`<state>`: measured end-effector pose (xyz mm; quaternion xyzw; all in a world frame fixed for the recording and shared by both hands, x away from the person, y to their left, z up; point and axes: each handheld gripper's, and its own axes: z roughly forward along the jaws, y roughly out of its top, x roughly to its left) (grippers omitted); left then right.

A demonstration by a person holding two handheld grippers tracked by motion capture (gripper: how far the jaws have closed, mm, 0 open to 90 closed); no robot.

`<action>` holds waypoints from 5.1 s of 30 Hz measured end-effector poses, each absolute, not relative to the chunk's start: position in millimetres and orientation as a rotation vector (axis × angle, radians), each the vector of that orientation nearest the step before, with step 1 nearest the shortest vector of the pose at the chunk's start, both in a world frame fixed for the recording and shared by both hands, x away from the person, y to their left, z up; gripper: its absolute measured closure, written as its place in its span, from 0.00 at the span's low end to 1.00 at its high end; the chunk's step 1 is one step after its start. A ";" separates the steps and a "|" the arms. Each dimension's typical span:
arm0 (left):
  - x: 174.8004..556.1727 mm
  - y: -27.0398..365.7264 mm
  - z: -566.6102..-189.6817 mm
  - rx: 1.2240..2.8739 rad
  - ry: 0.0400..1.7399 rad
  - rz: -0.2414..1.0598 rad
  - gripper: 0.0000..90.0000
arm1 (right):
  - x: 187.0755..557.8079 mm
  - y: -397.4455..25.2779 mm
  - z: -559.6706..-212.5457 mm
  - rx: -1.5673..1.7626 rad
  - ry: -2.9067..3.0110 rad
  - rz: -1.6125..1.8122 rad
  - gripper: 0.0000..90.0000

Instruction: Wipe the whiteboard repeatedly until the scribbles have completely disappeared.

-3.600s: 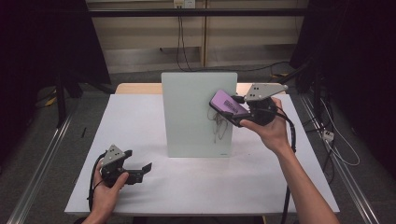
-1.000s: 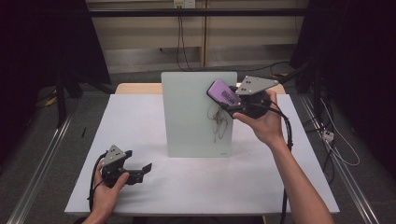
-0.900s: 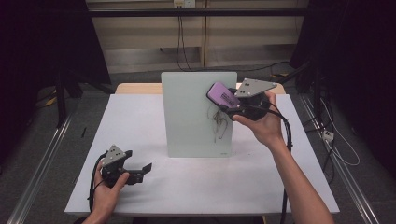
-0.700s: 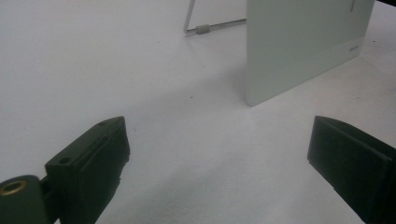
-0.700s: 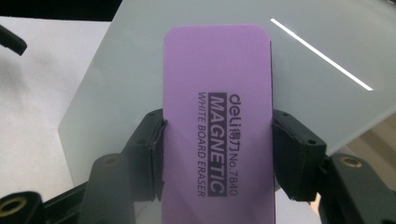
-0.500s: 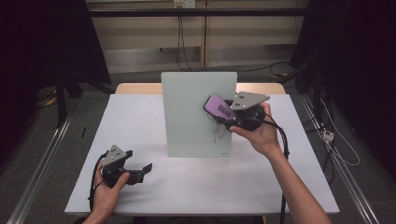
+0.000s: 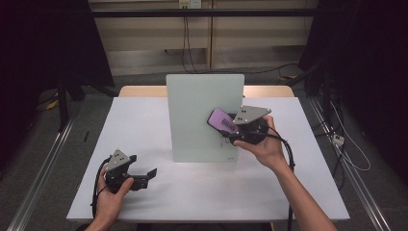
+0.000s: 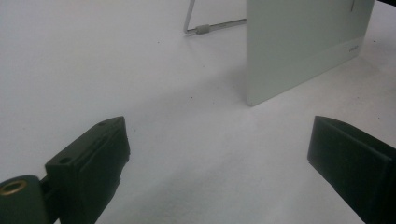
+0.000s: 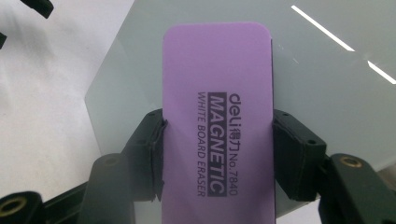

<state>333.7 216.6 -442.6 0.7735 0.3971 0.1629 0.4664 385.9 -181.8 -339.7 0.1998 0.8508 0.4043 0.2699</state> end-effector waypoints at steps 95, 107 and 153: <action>334.1 216.9 -442.8 1.901 0.974 0.393 0.06 | 385.4 -168.9 -342.7 0.514 2.298 1.071 0.46; 334.0 217.9 -442.6 1.896 0.973 0.394 0.06 | 390.1 -164.2 -327.3 0.513 2.249 1.068 0.46; 334.0 217.7 -442.5 1.897 0.973 0.396 0.06 | 381.0 -176.7 -342.2 0.521 2.274 1.023 0.46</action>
